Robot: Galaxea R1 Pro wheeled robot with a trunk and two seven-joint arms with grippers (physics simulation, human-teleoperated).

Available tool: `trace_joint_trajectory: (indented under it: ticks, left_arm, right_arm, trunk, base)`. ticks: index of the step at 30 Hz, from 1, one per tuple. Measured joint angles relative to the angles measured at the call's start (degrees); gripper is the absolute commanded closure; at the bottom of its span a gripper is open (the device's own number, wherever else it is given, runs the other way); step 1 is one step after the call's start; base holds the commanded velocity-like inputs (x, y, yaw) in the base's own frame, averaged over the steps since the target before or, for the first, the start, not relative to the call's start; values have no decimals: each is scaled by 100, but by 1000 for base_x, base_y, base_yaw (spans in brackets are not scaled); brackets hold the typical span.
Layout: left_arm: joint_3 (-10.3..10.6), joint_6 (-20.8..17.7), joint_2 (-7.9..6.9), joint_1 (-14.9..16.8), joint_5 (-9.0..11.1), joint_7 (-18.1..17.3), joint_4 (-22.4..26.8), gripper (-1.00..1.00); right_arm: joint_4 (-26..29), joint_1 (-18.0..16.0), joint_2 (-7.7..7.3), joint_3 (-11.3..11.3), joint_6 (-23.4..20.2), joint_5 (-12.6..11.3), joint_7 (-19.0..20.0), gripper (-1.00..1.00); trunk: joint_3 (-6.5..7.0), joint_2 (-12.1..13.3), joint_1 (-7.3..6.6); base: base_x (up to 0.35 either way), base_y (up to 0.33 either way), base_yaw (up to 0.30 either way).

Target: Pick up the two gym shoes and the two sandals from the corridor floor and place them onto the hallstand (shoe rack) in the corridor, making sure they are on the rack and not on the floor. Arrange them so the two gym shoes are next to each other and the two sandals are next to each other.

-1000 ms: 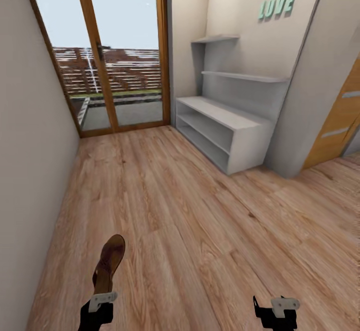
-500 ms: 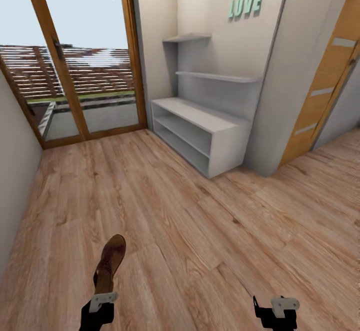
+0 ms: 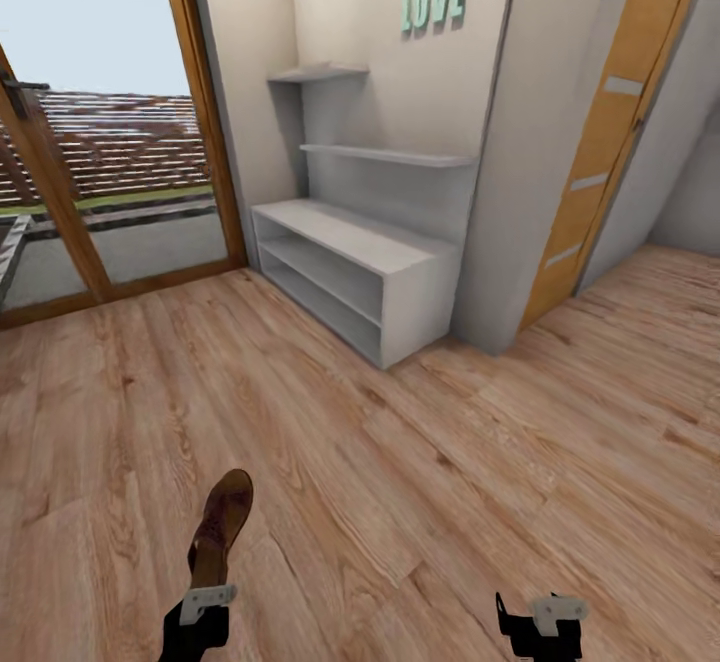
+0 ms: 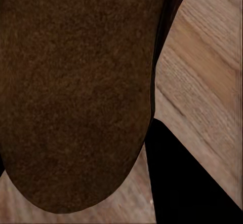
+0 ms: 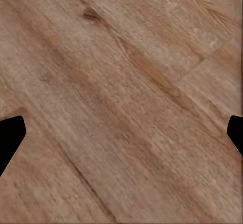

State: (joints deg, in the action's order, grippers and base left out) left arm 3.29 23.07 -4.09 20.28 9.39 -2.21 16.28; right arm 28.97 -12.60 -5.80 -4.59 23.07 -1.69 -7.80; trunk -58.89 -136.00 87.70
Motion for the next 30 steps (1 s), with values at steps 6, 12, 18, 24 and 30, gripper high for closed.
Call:
trace_joint_trajectory:
  ticks: [6,12,18,24,30]
  left_arm:
    - [1,0,1,0,-18,0,0,100]
    - [1,0,6,-2,-26,0,2,100]
    - [3,-1,9,-2,-29,0,-4,100]
    - [6,0,9,-2,-20,1,-1,100]
    - [5,0,9,-1,-3,1,-4,100]
  right_arm:
    - [0,0,24,5,0,1,-7,-100]
    - [-2,-2,17,6,1,2,-1,-100]
    - [-2,-2,16,9,1,9,-3,-100]
    - [-2,-2,11,13,1,9,-2,-100]
    - [-2,-2,15,19,1,-3,-14,-100]
  trunk:
    - [0,0,0]
    - [0,0,0]
    - [0,0,0]
    - [0,0,2]
    - [0,0,3]
  base:
    - [339,0,-244]
    - [339,0,-44]
    - [339,-36,-6]
    - [260,-58,-1]
    - [59,-10,0]
